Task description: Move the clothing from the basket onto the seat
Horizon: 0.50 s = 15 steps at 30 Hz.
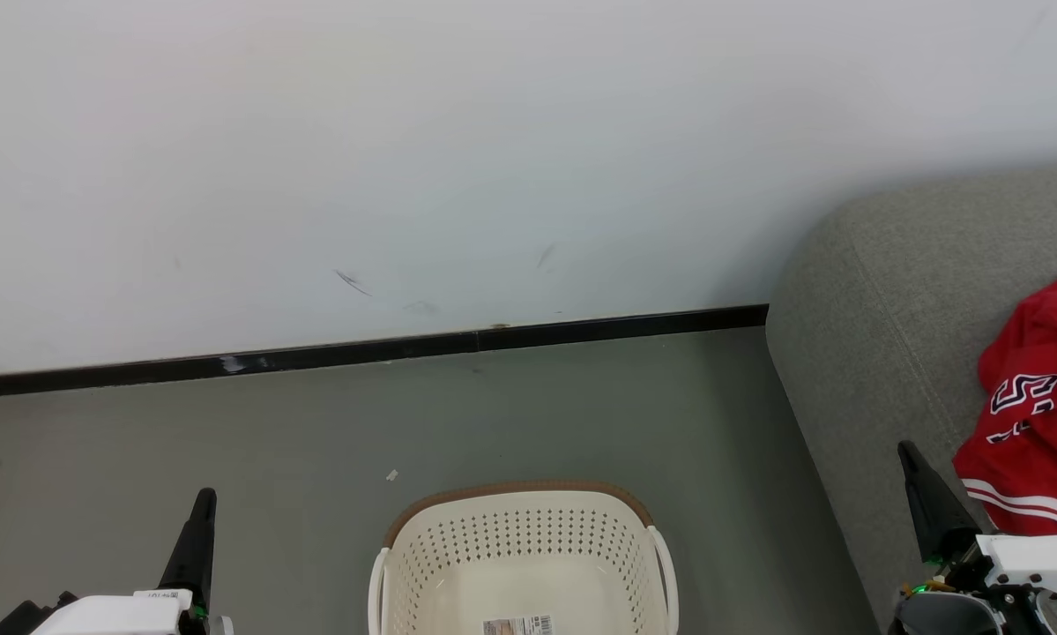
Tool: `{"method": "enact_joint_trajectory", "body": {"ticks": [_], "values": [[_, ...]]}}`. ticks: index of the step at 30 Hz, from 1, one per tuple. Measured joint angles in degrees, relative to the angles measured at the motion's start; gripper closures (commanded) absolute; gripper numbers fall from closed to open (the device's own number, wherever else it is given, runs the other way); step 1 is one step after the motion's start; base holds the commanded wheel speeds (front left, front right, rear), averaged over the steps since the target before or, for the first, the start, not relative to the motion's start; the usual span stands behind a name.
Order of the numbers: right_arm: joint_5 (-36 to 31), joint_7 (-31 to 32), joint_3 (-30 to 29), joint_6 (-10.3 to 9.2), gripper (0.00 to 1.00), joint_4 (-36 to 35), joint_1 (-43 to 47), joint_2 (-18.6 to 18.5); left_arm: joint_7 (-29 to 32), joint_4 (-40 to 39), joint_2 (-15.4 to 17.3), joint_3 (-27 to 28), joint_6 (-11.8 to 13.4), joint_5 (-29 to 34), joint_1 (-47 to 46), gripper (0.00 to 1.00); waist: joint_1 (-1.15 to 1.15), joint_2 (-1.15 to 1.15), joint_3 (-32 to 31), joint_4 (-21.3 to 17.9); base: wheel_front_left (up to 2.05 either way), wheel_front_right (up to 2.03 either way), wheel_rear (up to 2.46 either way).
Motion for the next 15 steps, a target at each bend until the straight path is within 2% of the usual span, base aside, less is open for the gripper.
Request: {"method": "enact_joint_trajectory", "body": {"ticks": [15], "values": [[-0.05,0.01,-0.14,0.0,1.0,0.03,0.0,0.08,0.01,0.05,0.0,0.04,-0.01,0.0,-0.03,1.0,0.0,0.0,0.0,0.0,0.0,0.0,0.0]]}}
